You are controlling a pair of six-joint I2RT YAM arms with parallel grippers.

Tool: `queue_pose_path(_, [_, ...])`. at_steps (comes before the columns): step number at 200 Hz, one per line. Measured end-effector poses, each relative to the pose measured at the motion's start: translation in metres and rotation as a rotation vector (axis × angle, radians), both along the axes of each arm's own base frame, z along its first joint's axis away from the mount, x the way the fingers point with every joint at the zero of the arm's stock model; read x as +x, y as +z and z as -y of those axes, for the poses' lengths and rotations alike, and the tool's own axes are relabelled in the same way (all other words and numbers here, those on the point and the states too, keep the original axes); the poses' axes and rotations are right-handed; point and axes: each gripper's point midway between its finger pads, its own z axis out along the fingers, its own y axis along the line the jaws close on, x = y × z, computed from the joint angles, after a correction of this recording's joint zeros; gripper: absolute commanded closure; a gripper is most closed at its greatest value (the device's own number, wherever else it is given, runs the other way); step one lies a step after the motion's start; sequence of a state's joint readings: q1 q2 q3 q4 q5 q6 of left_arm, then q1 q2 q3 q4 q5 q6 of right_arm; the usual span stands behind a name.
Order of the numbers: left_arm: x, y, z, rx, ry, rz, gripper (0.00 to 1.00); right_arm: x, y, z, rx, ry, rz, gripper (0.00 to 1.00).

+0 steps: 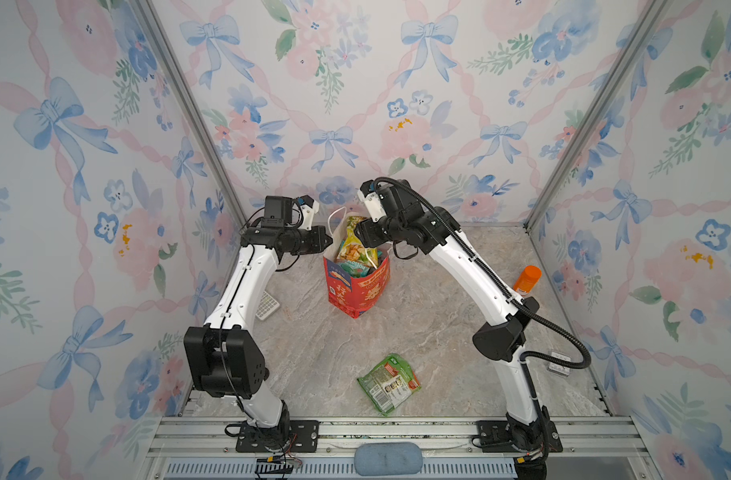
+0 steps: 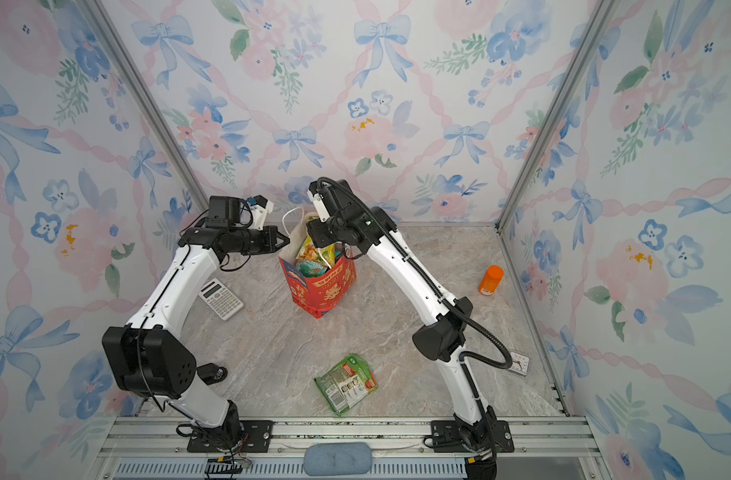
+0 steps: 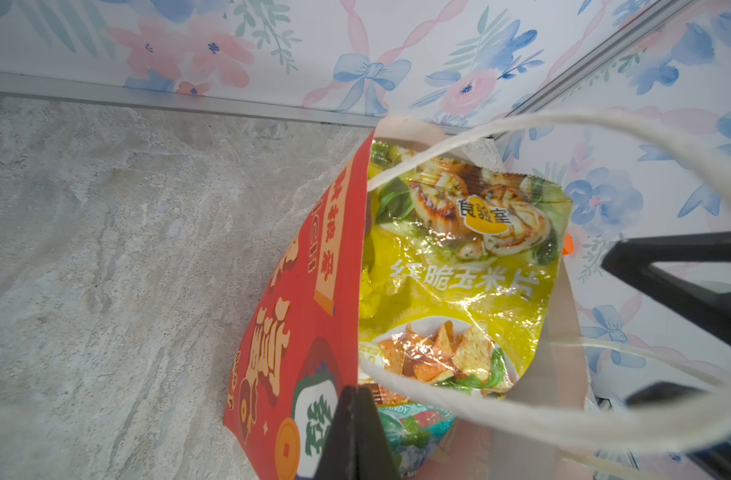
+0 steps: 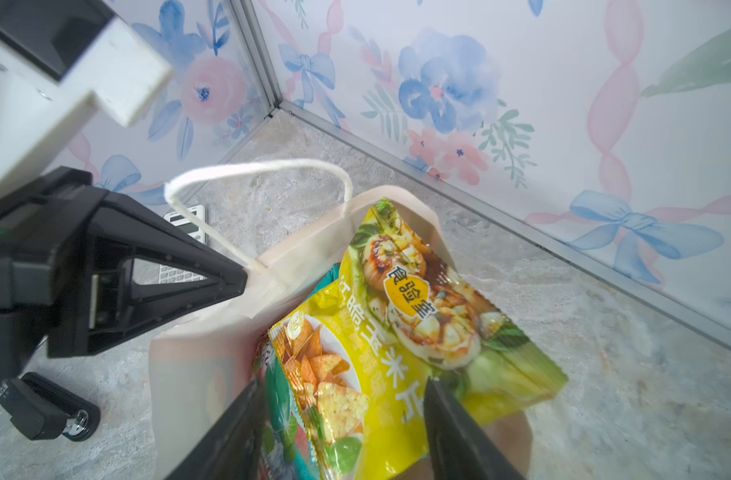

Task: Place the snacks into the paper bag
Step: 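Push the yellow packet deeper into the bag and open the right gripper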

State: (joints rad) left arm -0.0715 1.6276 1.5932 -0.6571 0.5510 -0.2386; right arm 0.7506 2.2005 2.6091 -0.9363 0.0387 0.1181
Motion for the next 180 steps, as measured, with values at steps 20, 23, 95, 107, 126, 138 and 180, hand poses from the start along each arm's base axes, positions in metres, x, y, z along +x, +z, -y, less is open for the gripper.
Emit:
queue_pose_path(20, [0.000,0.000,0.000,0.000,0.000,0.000,1.00,0.007,0.000,0.005,0.001,-0.016,0.005,0.37])
queue_pose_path(23, [0.000,0.000,0.000,0.000,0.000,0.000,1.00,0.008,0.000,0.006,0.000,-0.019,0.005,0.37])
queue_pose_path(95, [0.000,0.000,0.000,0.000,0.000,0.000,1.00,0.030,-0.043,0.009,-0.085,-0.046,-0.024,0.41])
queue_pose_path(107, [0.000,0.000,0.000,0.000,0.000,0.000,1.00,0.030,-0.051,0.005,-0.097,-0.038,-0.032,0.41])
queue_pose_path(126, [0.000,0.000,0.000,0.000,0.000,0.000,1.00,0.028,-0.062,0.000,-0.114,-0.025,-0.046,0.42])
queue_pose_path(138, [0.000,0.000,0.000,0.000,0.000,0.000,1.00,0.025,-0.067,-0.004,-0.124,-0.015,-0.054,0.42])
queue_pose_path(180, [0.000,0.000,0.000,0.000,0.001,0.000,1.00,0.015,-0.077,-0.014,-0.131,0.012,-0.085,0.42])
